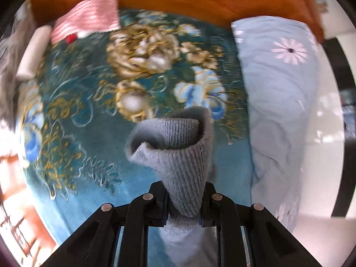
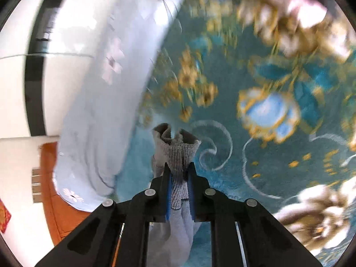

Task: Fold clothes

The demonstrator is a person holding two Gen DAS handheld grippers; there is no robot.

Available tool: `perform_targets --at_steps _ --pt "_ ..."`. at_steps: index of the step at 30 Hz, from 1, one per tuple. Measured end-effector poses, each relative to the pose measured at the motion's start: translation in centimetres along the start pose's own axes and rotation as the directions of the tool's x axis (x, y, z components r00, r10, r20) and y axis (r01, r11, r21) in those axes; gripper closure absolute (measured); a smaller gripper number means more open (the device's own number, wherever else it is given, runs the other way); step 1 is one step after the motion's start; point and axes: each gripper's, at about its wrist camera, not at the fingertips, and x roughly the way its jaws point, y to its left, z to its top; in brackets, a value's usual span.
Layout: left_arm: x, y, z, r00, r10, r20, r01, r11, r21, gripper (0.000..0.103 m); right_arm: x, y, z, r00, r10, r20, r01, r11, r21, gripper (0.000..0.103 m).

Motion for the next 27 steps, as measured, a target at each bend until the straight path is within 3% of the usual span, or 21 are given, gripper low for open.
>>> perform_targets --at_steps 3,7,8,14,17,20,23,27 --pt "1.8 1.7 -0.7 0.997 0.07 -0.039 -0.071 0.997 -0.025 0.084 -1.5 -3.5 0.6 0.996 -0.088 0.026 0.087 0.995 0.044 0.09" --pt "5.4 3.8 -2.8 0.975 0.189 -0.119 -0.2 0.975 -0.093 0.084 0.1 -8.8 -0.2 0.964 -0.257 -0.071 0.264 0.956 0.13 0.09" --pt "5.8 4.0 -3.2 0.971 0.203 -0.127 -0.216 0.972 -0.097 0.084 0.2 -9.3 -0.4 0.96 -0.268 -0.08 0.277 0.95 0.144 0.09" --pt "5.8 3.9 -4.0 0.969 0.216 -0.122 -0.227 0.97 -0.083 0.084 -0.2 -5.0 -0.6 0.961 -0.275 -0.024 0.276 0.957 0.092 0.09" --pt "5.5 3.5 -4.5 0.97 0.215 -0.11 -0.221 0.975 -0.037 0.084 -0.6 -0.9 -0.8 0.962 -0.273 0.0 0.273 0.962 -0.031 0.09" --pt "5.3 2.9 -5.1 0.971 0.218 -0.098 -0.217 0.976 0.021 0.084 -0.5 5.1 -2.1 0.955 -0.294 0.022 0.291 0.928 -0.231 0.09" --pt "5.2 2.6 -5.5 0.973 0.211 -0.097 -0.206 0.977 0.054 0.083 -0.7 10.6 -6.1 0.954 -0.299 0.028 0.277 0.842 -0.462 0.09" --pt "4.9 2.6 -5.6 0.978 0.178 -0.113 -0.172 0.983 0.058 0.083 1.3 15.7 -13.2 0.958 -0.287 0.008 0.219 0.714 -0.665 0.09"
